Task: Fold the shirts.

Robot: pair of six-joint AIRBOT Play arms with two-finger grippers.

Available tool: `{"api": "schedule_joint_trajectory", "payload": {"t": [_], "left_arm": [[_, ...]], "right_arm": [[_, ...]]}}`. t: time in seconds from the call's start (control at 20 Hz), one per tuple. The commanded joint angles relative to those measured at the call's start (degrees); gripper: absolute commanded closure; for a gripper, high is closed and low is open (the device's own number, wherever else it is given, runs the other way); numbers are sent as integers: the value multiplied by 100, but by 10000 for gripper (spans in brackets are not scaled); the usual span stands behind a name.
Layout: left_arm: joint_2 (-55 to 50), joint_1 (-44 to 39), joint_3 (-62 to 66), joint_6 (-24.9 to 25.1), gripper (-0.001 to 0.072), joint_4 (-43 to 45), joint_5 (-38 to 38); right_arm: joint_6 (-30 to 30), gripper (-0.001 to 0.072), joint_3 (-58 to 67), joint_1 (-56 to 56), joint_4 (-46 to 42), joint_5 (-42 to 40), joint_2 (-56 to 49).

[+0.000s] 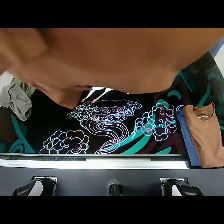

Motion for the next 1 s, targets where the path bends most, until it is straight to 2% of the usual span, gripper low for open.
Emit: {"api": "schedule_joint_trajectory", "payload": {"t": [0.0,0.25,0.45,0.55,0.65,0.8,0.95], "left_arm": [[293,-9,334,-197,682,-33,234],[-63,-9,321,-195,681,-33,-68],[-1128,-111,50,-192,682,-35,-1725],[-1679,-472,-850,-74,682,-28,-2055],[-2135,-942,-2188,238,682,164,-1720],[-2966,-1375,-3880,304,681,372,-483],[-4074,-1497,-4144,304,680,153,713]], "right_arm": [[155,667,151,7,-601,289,448],[487,667,149,7,-629,1099,118],[592,668,107,35,-192,2702,-1239],[422,669,-208,35,9,3283,-2199],[424,669,-756,35,-2,3294,-3075],[428,669,-1237,35,361,2618,-4275],[428,668,-1237,35,1220,1355,-5259]]}}
